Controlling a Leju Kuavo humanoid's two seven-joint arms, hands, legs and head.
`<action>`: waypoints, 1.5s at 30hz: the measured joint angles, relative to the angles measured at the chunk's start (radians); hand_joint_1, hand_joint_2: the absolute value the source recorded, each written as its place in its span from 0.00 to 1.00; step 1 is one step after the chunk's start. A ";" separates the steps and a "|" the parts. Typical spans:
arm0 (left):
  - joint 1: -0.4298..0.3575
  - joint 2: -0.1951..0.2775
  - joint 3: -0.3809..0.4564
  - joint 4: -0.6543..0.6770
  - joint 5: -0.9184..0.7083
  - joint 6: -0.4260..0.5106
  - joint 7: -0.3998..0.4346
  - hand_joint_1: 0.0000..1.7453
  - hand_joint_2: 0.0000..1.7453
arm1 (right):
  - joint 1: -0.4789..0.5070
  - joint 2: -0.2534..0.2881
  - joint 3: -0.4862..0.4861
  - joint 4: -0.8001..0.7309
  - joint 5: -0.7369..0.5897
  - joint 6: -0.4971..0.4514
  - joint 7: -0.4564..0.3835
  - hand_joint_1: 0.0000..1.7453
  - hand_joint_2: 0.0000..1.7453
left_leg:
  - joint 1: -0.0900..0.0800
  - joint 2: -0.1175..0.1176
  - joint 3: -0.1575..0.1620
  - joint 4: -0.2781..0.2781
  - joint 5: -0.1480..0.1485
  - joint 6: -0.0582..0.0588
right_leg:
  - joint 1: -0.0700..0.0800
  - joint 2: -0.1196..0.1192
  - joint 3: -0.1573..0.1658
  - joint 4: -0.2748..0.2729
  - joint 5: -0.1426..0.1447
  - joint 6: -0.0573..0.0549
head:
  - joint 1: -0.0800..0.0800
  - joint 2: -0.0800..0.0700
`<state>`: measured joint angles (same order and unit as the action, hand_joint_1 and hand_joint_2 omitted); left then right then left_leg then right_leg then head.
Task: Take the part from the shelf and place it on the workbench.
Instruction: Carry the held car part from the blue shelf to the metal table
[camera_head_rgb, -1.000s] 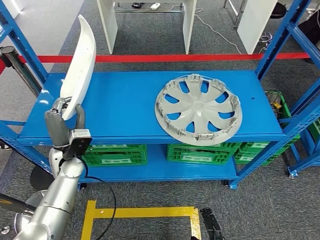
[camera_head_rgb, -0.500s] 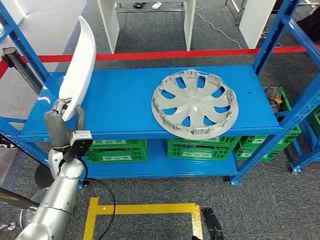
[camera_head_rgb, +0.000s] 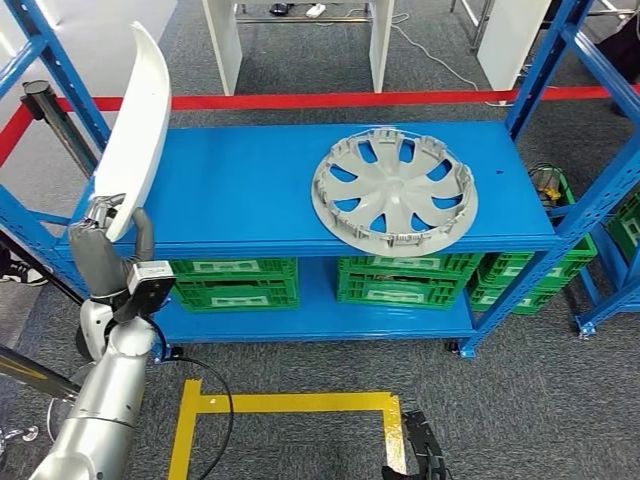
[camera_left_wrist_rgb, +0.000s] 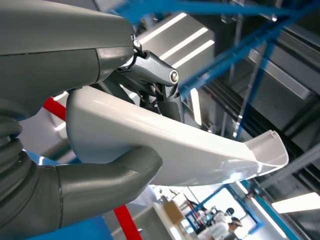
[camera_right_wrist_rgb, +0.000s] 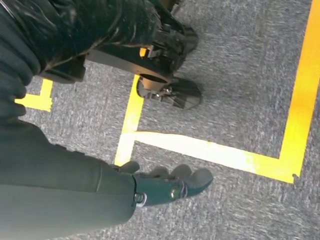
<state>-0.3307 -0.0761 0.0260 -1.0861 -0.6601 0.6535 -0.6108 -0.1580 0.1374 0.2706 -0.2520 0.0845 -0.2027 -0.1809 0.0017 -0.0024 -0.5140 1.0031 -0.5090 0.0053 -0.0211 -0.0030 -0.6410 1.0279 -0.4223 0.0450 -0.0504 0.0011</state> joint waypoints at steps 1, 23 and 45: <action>0.005 0.001 0.004 -0.005 0.005 0.000 0.000 1.00 1.00 | 0.001 0.000 -0.001 0.000 0.001 0.000 0.000 0.00 1.00 | 0.001 0.001 -0.008 -0.003 0.010 0.010 | 0.000 0.000 -0.009 0.010 -0.017 0.004 | 0.001 0.000; 0.082 0.053 0.059 -0.102 0.045 0.000 0.015 1.00 1.00 | 0.002 0.016 -0.025 -0.004 0.002 -0.015 -0.019 0.00 1.00 | 0.012 0.000 -0.158 0.270 -0.043 -0.038 | 0.012 -0.006 0.054 -0.025 -0.037 -0.051 | 0.001 0.000; 0.148 0.065 0.047 -0.190 0.075 0.000 0.044 1.00 1.00 | -0.008 0.037 -0.082 -0.049 -0.059 0.006 -0.238 0.00 0.00 | -0.012 0.007 -0.160 -0.006 0.161 0.006 | 0.026 0.001 0.204 -0.068 -0.148 -0.032 | 0.007 0.000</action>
<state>-0.1825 -0.0112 0.0732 -1.2760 -0.5856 0.6532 -0.5673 -0.1663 0.1739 0.1882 -0.3006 0.0256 -0.1970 -0.4193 -0.0103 0.0044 -0.6744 0.9968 -0.3477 0.0114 0.0048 -0.0020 -0.4368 0.9595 -0.5702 0.0132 -0.0430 0.0011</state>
